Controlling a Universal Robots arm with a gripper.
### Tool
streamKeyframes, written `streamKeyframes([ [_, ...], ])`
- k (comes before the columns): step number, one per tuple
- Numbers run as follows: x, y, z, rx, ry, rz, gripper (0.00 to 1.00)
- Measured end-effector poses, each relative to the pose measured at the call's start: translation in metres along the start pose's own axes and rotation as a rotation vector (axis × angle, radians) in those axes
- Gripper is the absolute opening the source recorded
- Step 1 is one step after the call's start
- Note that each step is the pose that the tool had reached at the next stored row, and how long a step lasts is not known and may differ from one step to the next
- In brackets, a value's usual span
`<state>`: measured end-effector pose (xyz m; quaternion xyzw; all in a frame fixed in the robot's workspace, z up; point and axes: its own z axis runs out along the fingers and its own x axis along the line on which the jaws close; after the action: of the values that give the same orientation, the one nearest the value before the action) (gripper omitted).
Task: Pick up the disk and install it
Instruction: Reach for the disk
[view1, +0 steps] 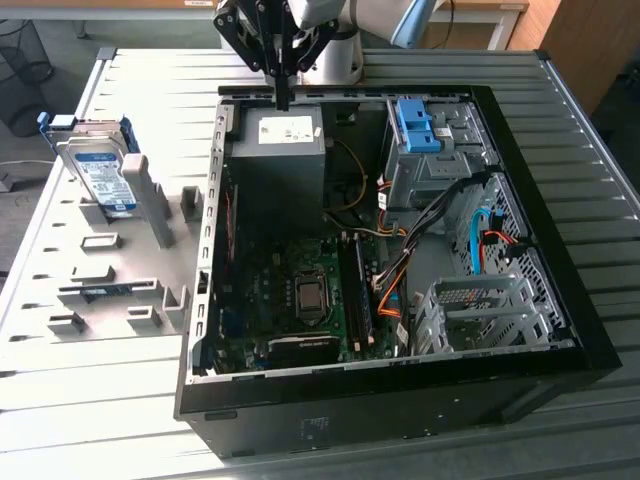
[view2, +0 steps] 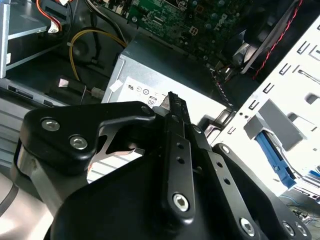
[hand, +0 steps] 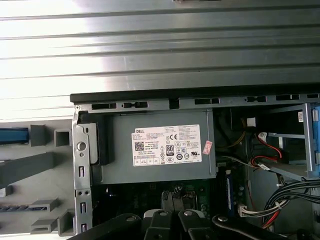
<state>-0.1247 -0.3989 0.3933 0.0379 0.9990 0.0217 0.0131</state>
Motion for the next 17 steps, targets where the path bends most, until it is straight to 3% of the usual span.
streamKeyframes([
  [17, 0.0044, -0.0003, -0.0001, 0.0001, 0.0, 0.0, 0.11],
])
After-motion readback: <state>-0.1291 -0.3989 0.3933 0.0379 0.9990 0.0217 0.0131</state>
